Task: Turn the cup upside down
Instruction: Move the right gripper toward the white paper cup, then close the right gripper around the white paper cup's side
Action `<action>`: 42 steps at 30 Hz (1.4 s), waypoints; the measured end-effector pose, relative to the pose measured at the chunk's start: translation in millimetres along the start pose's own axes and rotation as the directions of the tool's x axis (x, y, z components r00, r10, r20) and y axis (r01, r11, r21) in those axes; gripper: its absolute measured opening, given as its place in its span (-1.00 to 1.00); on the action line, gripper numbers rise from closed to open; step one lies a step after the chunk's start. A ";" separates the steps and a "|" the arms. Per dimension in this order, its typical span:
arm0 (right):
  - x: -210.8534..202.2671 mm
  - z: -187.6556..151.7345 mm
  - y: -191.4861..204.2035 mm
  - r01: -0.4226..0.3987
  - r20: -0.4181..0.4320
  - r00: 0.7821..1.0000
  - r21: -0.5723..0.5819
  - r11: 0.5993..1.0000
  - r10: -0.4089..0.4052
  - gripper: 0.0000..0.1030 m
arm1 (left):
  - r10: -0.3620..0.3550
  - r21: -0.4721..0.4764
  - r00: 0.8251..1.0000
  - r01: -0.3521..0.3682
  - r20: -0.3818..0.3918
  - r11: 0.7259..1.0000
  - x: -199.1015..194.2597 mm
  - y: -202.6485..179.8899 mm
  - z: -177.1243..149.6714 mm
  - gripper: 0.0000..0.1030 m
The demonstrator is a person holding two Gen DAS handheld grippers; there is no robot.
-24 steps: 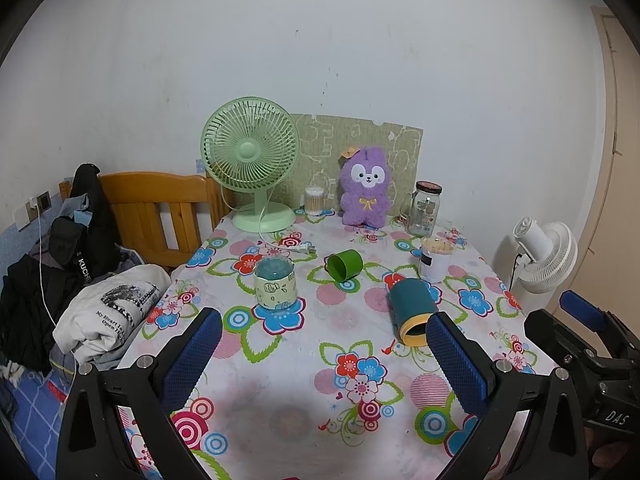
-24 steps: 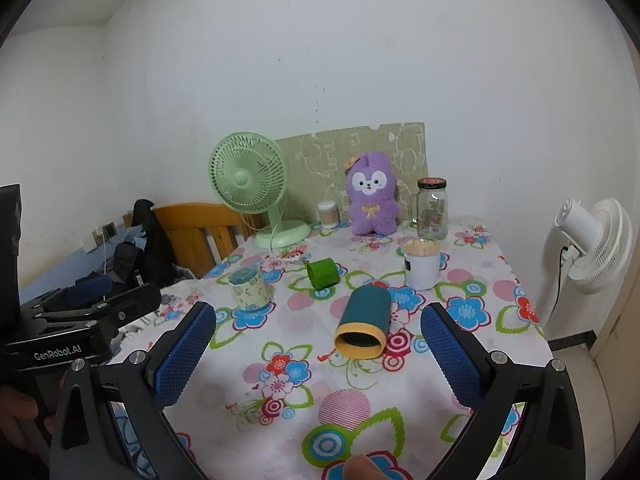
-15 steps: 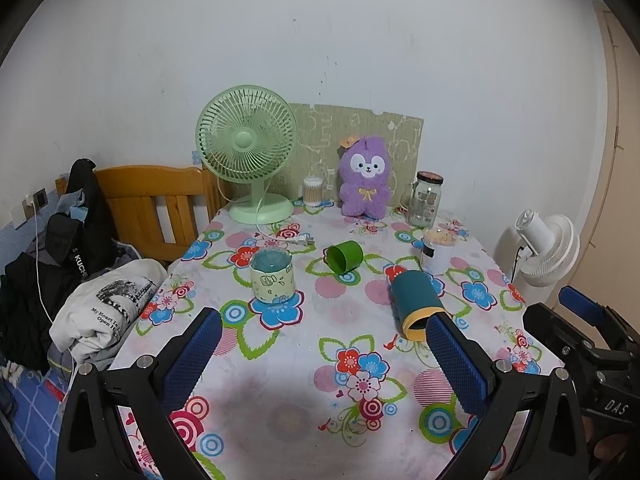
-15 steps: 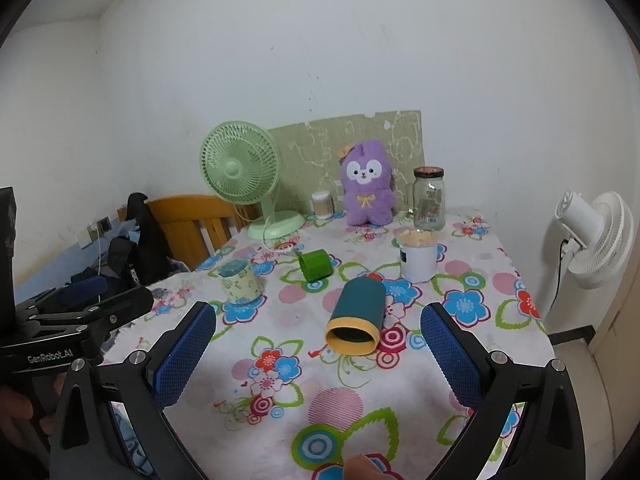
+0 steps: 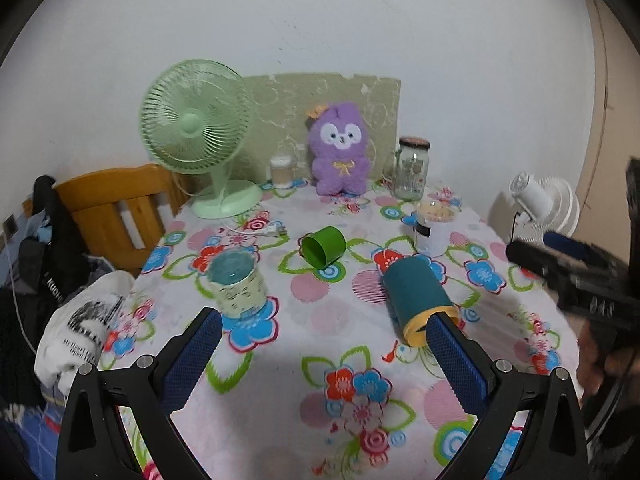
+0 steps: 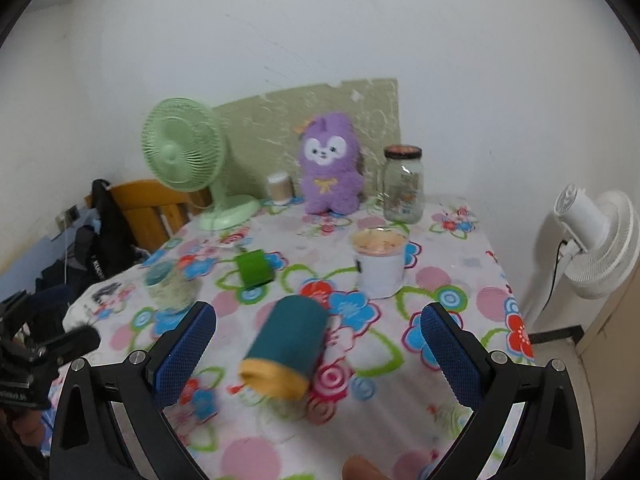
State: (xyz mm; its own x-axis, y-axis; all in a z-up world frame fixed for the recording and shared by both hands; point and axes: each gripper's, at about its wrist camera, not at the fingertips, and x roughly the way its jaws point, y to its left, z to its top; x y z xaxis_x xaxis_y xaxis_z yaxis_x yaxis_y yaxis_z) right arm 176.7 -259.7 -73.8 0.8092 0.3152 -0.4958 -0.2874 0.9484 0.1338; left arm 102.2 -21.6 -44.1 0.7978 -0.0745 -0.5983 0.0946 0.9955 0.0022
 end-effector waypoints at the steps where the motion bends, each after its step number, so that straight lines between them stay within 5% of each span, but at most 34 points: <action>1: 9.4 2.1 -5.5 0.002 -0.007 1.000 0.006 1.000 -0.002 0.99 | 0.002 0.013 1.000 -0.002 -0.001 1.000 6.8 -1.0 1.9 1.00; 16: 133.9 18.3 -51.7 0.069 -0.156 0.986 0.028 0.997 -0.064 0.99 | 0.017 0.165 0.999 -0.008 -0.050 0.986 108.8 -28.7 42.8 1.00; 31: 179.3 24.7 -64.7 0.066 -0.209 0.976 0.008 0.998 -0.063 0.99 | -0.070 0.303 0.988 0.108 -0.134 0.947 183.2 -63.7 55.3 1.00; 33: 183.9 23.8 -65.4 0.063 -0.209 0.976 0.004 0.998 -0.061 0.94 | -0.077 0.299 0.987 0.118 -0.143 0.947 188.1 -65.8 56.5 1.00; 38: 199.1 23.2 -68.9 0.054 -0.244 0.969 0.015 0.998 -0.048 0.34 | -0.071 0.290 0.987 0.112 -0.146 0.950 194.2 -68.6 59.1 1.00; 42: 200.3 25.2 -68.4 0.043 -0.225 0.974 0.028 0.999 -0.036 0.27 | -0.069 0.288 0.988 0.106 -0.136 0.952 189.3 -66.5 59.6 1.00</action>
State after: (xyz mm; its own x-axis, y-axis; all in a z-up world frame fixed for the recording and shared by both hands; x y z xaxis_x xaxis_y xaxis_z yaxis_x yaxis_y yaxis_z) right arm 371.4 -260.6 -160.7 0.6828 0.2652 -0.6808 -0.2381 0.9617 0.1358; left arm 282.5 -105.4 -109.7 0.7008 -0.1341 -0.7007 0.3462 0.9227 0.1697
